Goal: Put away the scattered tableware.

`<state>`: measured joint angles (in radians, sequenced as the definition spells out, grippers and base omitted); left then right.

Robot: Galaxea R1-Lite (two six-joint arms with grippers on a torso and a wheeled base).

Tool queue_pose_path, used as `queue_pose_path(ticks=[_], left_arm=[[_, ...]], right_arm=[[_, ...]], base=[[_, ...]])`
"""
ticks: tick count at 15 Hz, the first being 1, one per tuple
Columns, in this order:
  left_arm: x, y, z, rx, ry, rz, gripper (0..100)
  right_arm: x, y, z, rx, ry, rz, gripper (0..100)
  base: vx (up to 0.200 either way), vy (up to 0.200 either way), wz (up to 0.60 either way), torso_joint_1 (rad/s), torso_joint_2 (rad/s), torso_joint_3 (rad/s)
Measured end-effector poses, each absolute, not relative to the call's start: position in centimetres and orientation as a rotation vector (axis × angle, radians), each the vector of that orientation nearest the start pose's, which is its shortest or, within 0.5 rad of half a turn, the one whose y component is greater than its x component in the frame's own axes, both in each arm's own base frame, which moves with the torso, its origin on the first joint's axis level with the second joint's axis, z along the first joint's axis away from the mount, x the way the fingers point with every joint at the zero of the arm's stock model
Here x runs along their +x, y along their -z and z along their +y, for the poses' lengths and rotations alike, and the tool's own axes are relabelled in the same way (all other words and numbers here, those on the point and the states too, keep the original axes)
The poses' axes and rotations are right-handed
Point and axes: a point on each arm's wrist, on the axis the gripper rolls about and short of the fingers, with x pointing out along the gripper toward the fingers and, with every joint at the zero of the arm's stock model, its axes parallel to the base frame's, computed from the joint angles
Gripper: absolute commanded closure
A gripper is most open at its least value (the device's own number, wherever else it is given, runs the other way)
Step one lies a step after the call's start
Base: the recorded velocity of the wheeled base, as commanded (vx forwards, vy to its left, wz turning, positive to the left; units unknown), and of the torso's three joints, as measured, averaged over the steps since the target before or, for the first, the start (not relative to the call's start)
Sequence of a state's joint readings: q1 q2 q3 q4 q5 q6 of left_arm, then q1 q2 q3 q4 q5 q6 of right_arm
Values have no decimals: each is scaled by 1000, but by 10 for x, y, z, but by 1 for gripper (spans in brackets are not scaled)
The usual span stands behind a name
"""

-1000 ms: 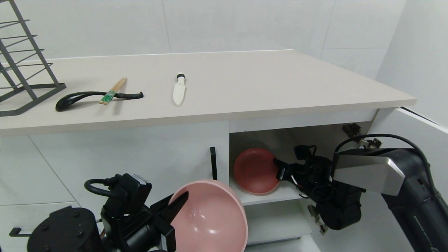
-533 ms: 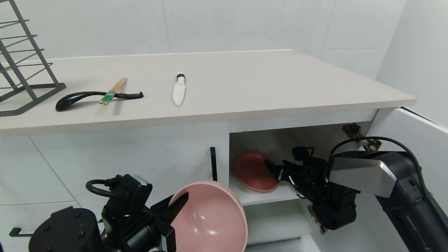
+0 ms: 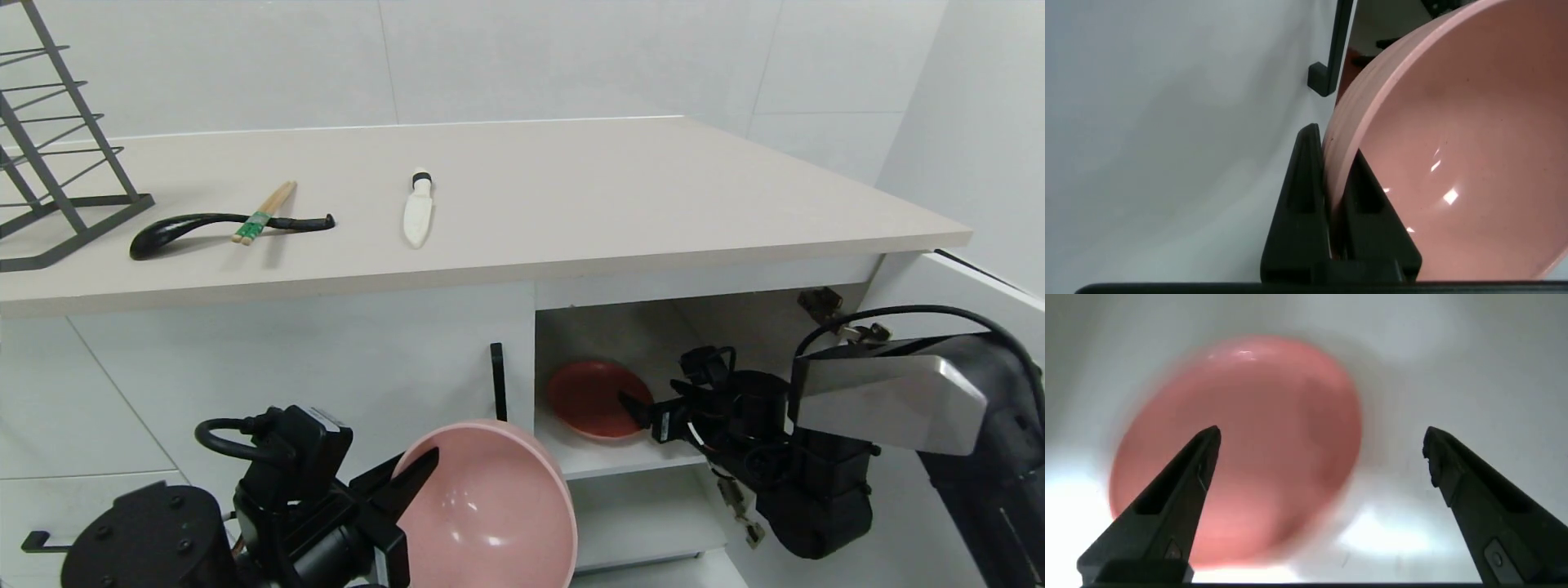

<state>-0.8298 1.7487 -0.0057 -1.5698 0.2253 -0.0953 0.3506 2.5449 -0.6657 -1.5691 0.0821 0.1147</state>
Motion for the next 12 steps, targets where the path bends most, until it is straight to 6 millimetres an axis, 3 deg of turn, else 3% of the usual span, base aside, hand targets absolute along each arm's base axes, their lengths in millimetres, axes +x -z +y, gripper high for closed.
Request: queue_pose_path(ticks=[2,8,12], left_arm=[[137,-93,-142,-4,596,176,100],[130,-94,-148,8,644,174,100],[127,-91,-158,25,686,179,100]], right_arm=[[320,29,130,60,-432,339,0],[229,-34,136,15,-519,350,0],[197,-63,127,-52,-561,271,0]], base=[[0,0,0,0,0,0],[0,0,0,0,0,0],[0,0,0,0,0,0]])
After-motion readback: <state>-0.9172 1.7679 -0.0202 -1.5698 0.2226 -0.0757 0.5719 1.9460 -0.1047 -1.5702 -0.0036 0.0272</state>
